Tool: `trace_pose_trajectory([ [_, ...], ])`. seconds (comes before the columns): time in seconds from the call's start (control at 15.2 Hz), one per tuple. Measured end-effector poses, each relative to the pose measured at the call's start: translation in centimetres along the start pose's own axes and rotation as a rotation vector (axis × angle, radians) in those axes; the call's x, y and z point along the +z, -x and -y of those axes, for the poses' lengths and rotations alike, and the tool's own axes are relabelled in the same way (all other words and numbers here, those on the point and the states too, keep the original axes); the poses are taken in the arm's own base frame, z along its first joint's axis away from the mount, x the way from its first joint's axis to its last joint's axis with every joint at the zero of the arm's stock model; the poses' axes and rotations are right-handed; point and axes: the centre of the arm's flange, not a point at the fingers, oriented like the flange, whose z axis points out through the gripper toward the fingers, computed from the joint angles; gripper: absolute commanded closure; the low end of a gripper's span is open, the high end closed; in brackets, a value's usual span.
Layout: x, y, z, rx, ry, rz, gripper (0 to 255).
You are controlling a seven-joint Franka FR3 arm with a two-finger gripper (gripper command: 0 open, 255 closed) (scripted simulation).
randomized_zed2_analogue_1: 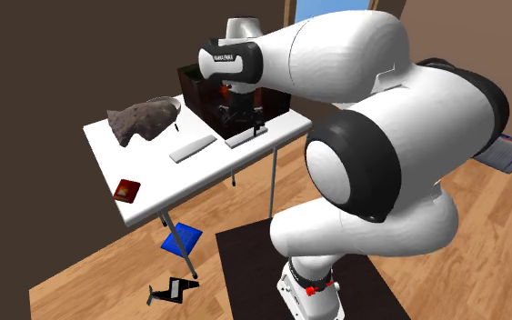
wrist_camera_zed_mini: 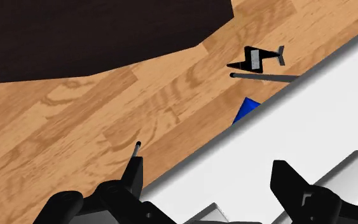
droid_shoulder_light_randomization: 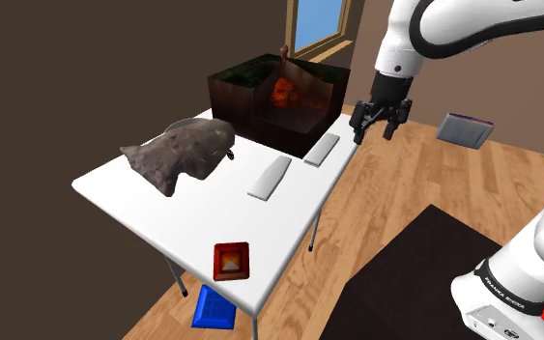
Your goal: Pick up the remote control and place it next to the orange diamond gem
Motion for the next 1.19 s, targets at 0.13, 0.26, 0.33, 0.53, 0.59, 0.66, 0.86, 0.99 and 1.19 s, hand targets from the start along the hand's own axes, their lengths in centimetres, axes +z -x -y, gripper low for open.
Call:
trace_pose_trajectory([
  [0.13,1.7,-1.5,1.2,0.085,0.004,-0.008,0],
  [0.26,3.1,-3.1,2.3,0.171,0.007,-0.018,0],
  [0.33,3.8,-4.1,2.9,0.213,0.009,-0.023,0],
  [0.53,5.7,-7.2,4.1,0.341,0.013,-0.036,0],
  [0.59,6.5,-8.1,4.6,0.383,0.015,-0.041,0],
  [0.66,7.1,-9.1,4.9,0.426,0.016,-0.045,0],
  [0.86,9.5,-12.2,5.6,0.553,0.020,-0.059,0],
  [0.99,10.7,-14.6,5.7,0.639,0.023,-0.068,0],
  [1.19,11.3,-15.1,6.2,0.671,0.021,-0.078,0],
])
